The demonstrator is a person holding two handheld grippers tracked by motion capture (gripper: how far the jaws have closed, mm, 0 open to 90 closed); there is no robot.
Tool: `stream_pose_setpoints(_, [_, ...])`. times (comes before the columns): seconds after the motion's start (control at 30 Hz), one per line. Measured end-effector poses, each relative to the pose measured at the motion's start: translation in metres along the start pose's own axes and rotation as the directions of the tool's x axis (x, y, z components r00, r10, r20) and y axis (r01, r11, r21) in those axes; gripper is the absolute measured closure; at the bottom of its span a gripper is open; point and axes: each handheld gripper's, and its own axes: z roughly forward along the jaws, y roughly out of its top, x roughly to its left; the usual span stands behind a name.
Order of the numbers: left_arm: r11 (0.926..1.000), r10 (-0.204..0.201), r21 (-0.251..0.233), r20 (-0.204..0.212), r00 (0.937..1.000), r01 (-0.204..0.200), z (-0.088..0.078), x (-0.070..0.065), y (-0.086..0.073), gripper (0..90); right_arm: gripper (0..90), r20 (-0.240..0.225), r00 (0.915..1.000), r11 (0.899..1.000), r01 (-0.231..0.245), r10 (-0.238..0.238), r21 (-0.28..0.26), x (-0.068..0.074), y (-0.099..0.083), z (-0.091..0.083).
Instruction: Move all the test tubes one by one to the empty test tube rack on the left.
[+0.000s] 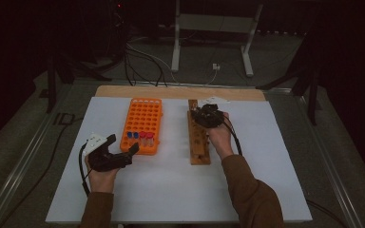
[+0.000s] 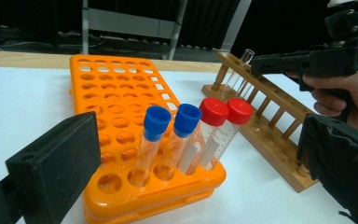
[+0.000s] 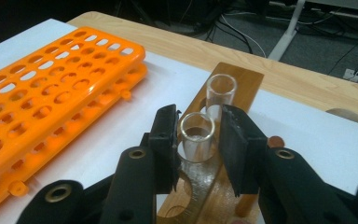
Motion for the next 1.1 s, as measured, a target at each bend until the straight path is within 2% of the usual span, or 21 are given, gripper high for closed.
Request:
stream_pose_setpoints(0.13, [1.0000,-0.005,0.002,-0.002,1.0000,0.005,0.000,0.000,-0.001,0.6,75.7,0.016,0.9998,1.000,0.016,-0.016,-0.001,0.004,-0.001,0.001])
stream_pose_setpoints(0.17, [1.0000,-0.004,0.005,-0.002,1.0000,0.004,0.000,0.000,-0.001,0.6,76.0,0.030,0.9992,1.000,0.026,-0.026,0.002,0.004,-0.001,0.001])
stream_pose_setpoints(0.3, [1.0000,-0.004,0.001,-0.003,1.0000,0.004,0.000,0.001,0.000,0.6,76.2,0.033,0.9992,1.000,0.020,-0.020,-0.010,0.004,0.000,-0.003])
stream_pose_setpoints(0.47, [1.0000,-0.003,0.001,-0.006,1.0000,0.003,0.000,0.000,0.000,0.6,76.4,0.028,0.9993,0.997,0.025,-0.023,-0.073,0.005,0.008,-0.021])
stream_pose_setpoints(0.7, [0.9999,0.014,0.006,0.005,0.9999,-0.014,0.003,-0.005,0.000,0.6,76.4,0.023,0.9991,0.988,0.038,-0.035,-0.151,0.004,0.019,-0.050])
stream_pose_setpoints(0.8, [0.9996,0.028,0.007,0.013,0.9995,-0.029,0.003,-0.008,0.002,0.6,76.4,0.003,0.9999,0.985,0.015,-0.015,-0.170,0.001,0.021,-0.060])
stream_pose_setpoints(0.93, [0.9981,0.061,0.007,0.020,0.9980,-0.061,0.003,-0.016,0.005,0.7,76.3,-0.022,0.9995,0.983,0.019,-0.023,-0.182,0.002,0.021,-0.072])
stream_pose_setpoints(1.1, [0.9920,0.126,0.005,0.037,0.9914,-0.126,0.005,-0.035,0.012,1.1,76.3,-0.104,0.9942,0.984,0.007,-0.026,-0.181,0.009,0.019,-0.087])
